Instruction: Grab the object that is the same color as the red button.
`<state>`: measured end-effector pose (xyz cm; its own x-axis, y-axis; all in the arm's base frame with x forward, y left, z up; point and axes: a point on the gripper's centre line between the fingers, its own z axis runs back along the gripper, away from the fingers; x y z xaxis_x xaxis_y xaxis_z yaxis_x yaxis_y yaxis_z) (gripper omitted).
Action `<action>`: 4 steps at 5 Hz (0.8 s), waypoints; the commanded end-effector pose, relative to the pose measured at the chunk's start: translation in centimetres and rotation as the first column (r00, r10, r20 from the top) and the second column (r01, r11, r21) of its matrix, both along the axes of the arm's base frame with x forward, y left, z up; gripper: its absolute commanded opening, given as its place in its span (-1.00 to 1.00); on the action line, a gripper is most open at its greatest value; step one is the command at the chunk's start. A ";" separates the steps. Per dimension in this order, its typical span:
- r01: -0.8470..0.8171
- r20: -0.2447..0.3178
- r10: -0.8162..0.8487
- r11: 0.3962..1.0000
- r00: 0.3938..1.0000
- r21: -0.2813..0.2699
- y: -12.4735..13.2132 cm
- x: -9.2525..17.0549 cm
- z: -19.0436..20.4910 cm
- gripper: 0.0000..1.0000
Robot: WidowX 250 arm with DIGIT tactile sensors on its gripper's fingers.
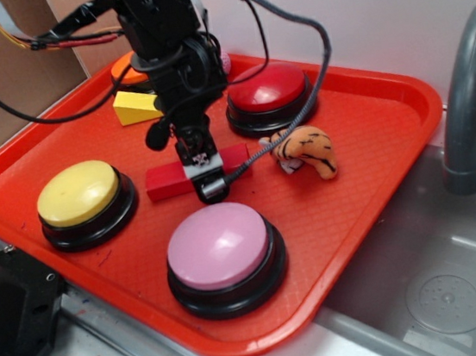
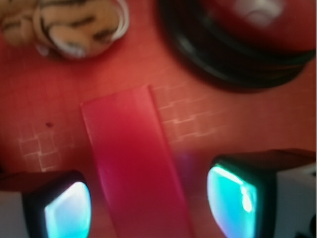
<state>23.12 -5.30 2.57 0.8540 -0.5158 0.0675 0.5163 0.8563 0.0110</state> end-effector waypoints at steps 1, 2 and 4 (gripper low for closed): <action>-0.036 0.030 0.034 0.997 0.999 0.068 -1.2 0.3 -0.6 -1.00; -0.025 0.015 0.025 0.998 1.000 0.060 -1.1 0.4 -0.3 -1.00; -0.228 -0.030 0.228 0.974 0.973 0.014 1.8 0.3 4.6 -1.00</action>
<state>22.51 -2.87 6.28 0.9566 -0.2906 -0.0205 0.2907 0.9568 0.0018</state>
